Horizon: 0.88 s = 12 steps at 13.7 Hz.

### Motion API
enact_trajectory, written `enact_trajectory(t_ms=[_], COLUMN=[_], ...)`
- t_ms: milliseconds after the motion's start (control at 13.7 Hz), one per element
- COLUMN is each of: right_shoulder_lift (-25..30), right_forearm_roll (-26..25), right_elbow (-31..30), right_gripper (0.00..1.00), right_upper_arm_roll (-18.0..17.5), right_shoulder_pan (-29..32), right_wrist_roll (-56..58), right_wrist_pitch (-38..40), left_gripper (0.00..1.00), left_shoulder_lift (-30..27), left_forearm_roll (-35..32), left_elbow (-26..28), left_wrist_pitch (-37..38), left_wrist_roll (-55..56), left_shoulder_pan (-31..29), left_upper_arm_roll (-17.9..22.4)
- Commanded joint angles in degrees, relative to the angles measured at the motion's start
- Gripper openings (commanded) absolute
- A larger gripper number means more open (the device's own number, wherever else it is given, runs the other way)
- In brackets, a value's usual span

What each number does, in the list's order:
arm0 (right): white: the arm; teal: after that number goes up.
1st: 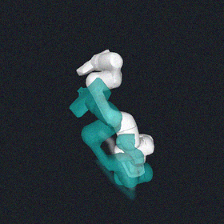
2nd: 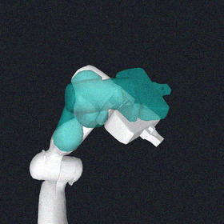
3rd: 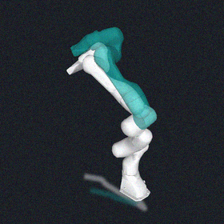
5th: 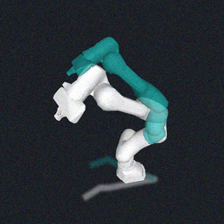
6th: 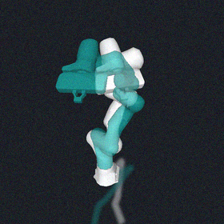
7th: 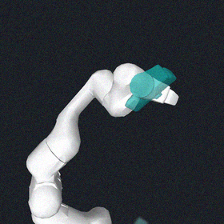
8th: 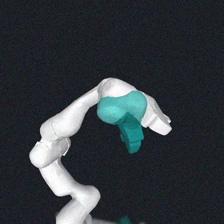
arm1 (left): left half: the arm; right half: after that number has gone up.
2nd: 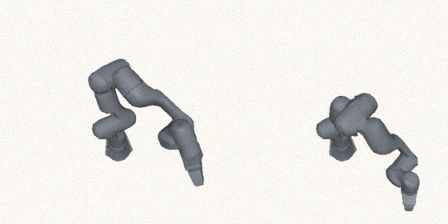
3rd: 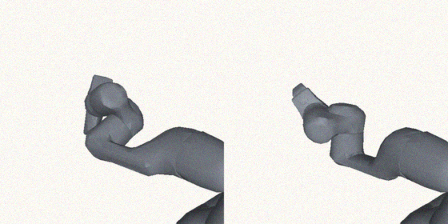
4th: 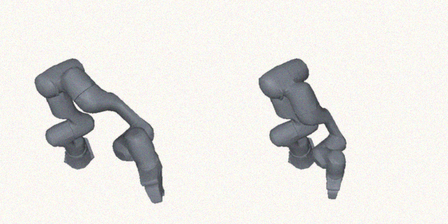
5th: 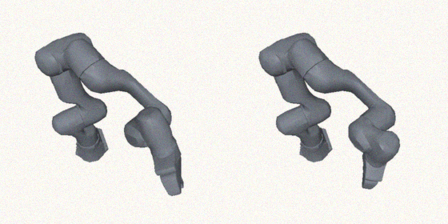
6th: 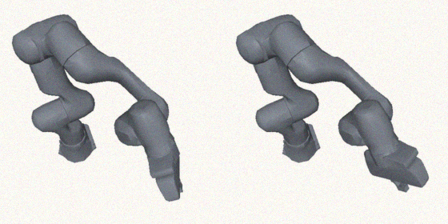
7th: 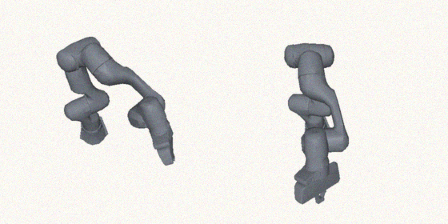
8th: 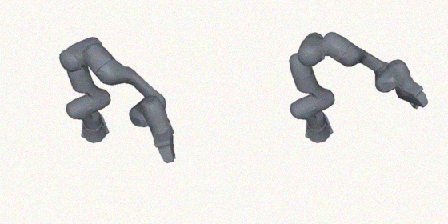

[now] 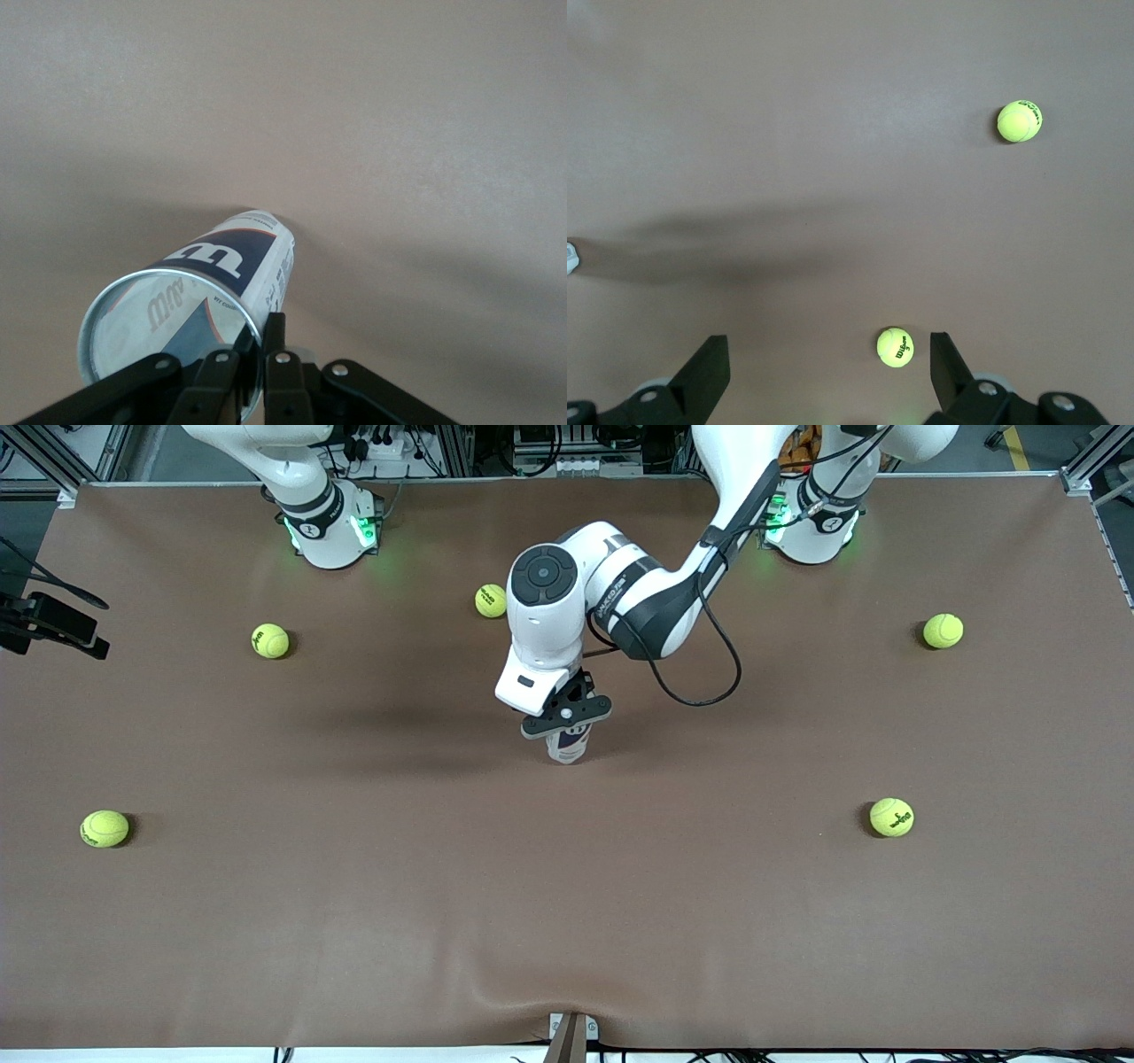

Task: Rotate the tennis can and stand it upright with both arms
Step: 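Lift and rotate the can upright with the left gripper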

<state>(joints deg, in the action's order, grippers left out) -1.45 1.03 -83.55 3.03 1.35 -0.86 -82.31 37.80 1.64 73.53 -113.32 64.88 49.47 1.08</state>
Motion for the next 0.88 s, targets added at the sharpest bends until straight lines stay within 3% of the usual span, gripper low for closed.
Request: enact_trajectory(t_ms=[0,146,292,365,512,658,804], right_shoulder_lift=[0.13,0.13,0.13,0.13,0.13,0.13,0.13], right_forearm_roll=[0.20,0.12,0.12,0.12,0.12,0.03,0.03], right_elbow=[0.05,0.05,0.05,0.05,0.05,0.05,0.05], right_gripper=[1.00,1.00,1.00,1.00,1.00,1.00,1.00], right_upper_arm_roll=[-0.05,-0.05,-0.05,-0.05,0.04,0.04,0.04], right_shoulder_pan=[0.23,0.14,0.32,0.32,0.23,0.32,0.67], right_wrist_roll=[-0.72,-0.72,-0.72,-0.72,-0.72,-0.72,-0.63], right_wrist_pitch=[-0.14,-0.22,-0.31,-0.31,-1.45,-1.45,-1.54], left_gripper=[0.35,0.56,0.61,0.71,0.75,1.00,1.00], left_shoulder_lift=[0.69,1.04,0.70,0.43,-0.53,-2.46,-4.66], left_forearm_roll=[-1.47,-1.47,-1.47,-1.47,-1.38,-1.11,-1.03], left_elbow=[-1.46,-1.46,-1.46,-1.46,-1.46,-1.37,-1.46], left_wrist_pitch=[0.74,0.56,0.56,0.56,0.91,1.61,4.85], left_wrist_roll=[1.30,1.30,1.30,1.30,1.39,1.47,1.39], left_shoulder_pan=[0.63,0.63,0.63,0.63,0.45,0.27,-0.08], left_upper_arm_roll=[1.12,1.29,1.21,1.29,1.21,1.21,1.29])
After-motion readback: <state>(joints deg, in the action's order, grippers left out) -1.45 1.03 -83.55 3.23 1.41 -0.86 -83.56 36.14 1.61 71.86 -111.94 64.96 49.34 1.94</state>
